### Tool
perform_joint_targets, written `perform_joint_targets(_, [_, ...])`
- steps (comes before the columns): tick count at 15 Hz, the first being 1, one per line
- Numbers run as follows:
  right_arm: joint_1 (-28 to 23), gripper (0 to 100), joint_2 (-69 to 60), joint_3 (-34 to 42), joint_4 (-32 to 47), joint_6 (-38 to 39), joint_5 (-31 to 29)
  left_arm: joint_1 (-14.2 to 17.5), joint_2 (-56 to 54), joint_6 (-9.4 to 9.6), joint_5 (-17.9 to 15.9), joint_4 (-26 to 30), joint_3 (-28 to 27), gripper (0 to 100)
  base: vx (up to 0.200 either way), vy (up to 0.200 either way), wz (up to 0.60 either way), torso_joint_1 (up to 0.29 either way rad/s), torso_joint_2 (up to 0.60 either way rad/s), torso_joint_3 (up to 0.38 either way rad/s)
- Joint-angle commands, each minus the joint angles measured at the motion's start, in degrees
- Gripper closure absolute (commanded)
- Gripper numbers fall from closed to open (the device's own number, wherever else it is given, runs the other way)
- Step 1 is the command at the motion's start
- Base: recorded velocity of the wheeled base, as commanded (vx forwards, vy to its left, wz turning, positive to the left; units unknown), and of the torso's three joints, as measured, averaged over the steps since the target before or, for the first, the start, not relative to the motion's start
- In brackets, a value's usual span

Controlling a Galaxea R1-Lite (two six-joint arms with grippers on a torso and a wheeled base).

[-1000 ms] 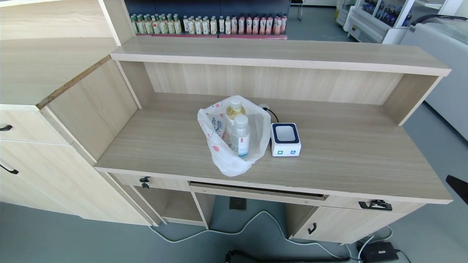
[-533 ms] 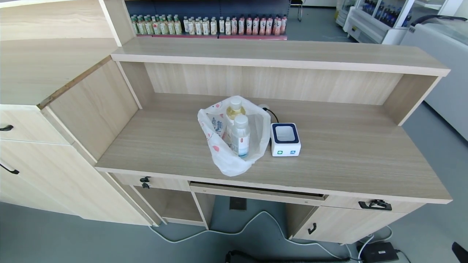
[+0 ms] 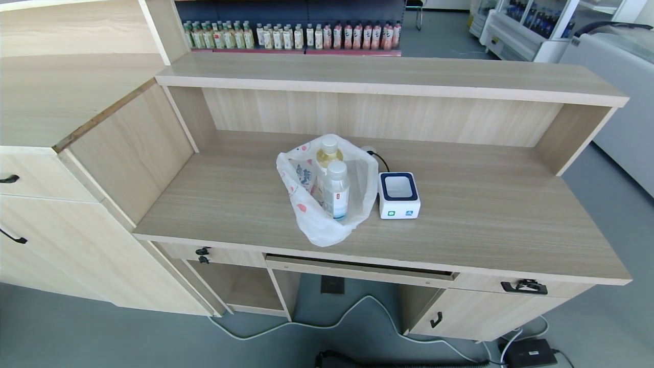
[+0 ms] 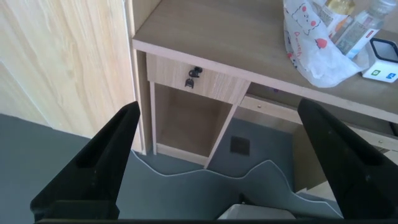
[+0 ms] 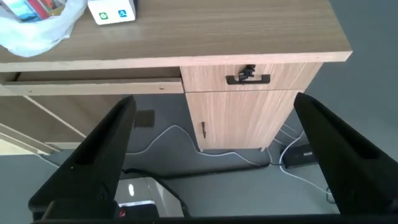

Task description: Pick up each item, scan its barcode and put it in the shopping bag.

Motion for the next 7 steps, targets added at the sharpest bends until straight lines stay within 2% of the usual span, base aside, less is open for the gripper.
perform_joint_targets(1, [0.2, 0, -1.6, -0.1, 0.5, 0.5, -0.3, 0.0, 0.0, -0.01, 0.0, 0.0, 0.0, 0, 0.000, 0.000, 0.00, 0.000, 0.00, 0.000])
perform_joint_targets(7, [0.2, 0, -1.5, -0.1, 0.7, 0.5, -0.3, 0.0, 0.0, -0.01, 0.0, 0.0, 0.0, 0, 0.000, 0.000, 0.00, 0.000, 0.00, 0.000])
